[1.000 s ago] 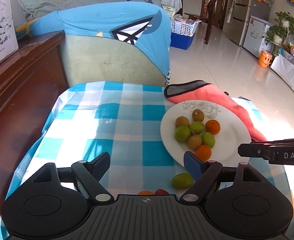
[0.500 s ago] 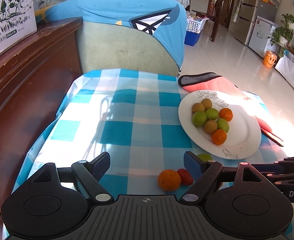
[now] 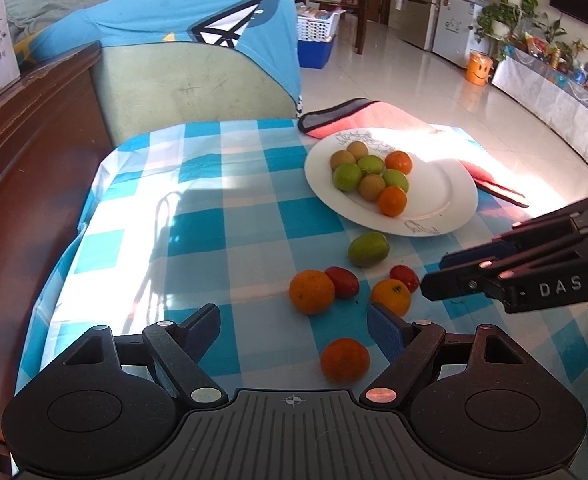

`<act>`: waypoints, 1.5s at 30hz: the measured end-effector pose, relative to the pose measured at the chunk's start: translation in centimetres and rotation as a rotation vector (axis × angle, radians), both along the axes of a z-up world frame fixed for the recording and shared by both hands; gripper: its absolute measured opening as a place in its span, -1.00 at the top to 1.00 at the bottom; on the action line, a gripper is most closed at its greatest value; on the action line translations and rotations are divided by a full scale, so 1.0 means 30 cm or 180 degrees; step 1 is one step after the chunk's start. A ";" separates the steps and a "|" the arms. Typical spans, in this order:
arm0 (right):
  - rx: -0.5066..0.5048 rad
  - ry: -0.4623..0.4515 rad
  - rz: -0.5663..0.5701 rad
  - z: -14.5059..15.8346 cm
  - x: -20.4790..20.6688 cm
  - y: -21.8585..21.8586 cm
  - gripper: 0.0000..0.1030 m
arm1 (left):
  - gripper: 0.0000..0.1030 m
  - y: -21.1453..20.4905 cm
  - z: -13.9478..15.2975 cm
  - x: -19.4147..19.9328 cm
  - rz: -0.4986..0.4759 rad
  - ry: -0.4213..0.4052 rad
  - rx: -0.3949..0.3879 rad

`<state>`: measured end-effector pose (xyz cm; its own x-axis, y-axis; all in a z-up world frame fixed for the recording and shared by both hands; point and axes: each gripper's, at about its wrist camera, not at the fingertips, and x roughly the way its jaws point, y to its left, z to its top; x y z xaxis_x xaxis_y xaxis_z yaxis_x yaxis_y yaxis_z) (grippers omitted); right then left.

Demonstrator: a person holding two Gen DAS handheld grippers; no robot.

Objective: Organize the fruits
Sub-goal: 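Move both grippers back toward the oranges left on the cloth, then grasp an orange with the left gripper while the right gripper grasps another orange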

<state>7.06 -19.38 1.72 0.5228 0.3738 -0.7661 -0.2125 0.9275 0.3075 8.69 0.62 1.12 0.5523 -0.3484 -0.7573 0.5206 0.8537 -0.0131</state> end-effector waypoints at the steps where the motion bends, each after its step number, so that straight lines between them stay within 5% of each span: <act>1: 0.0003 0.0005 0.0009 -0.002 0.002 0.005 0.37 | -0.59 -0.006 -0.008 -0.008 -0.0064 0.0020 0.0018; 8: -0.0074 0.0029 0.0103 -0.023 0.017 0.051 0.37 | -0.59 -0.069 -0.070 -0.067 -0.0389 -0.0069 0.0319; 23: -0.0354 0.0025 0.0148 -0.061 0.036 0.107 0.37 | -0.52 -0.064 -0.106 -0.050 -0.0260 -0.0060 0.0250; 45: -0.0485 0.0034 0.0209 -0.092 0.037 0.140 0.43 | 0.34 -0.067 -0.135 -0.035 -0.0240 0.0101 0.0139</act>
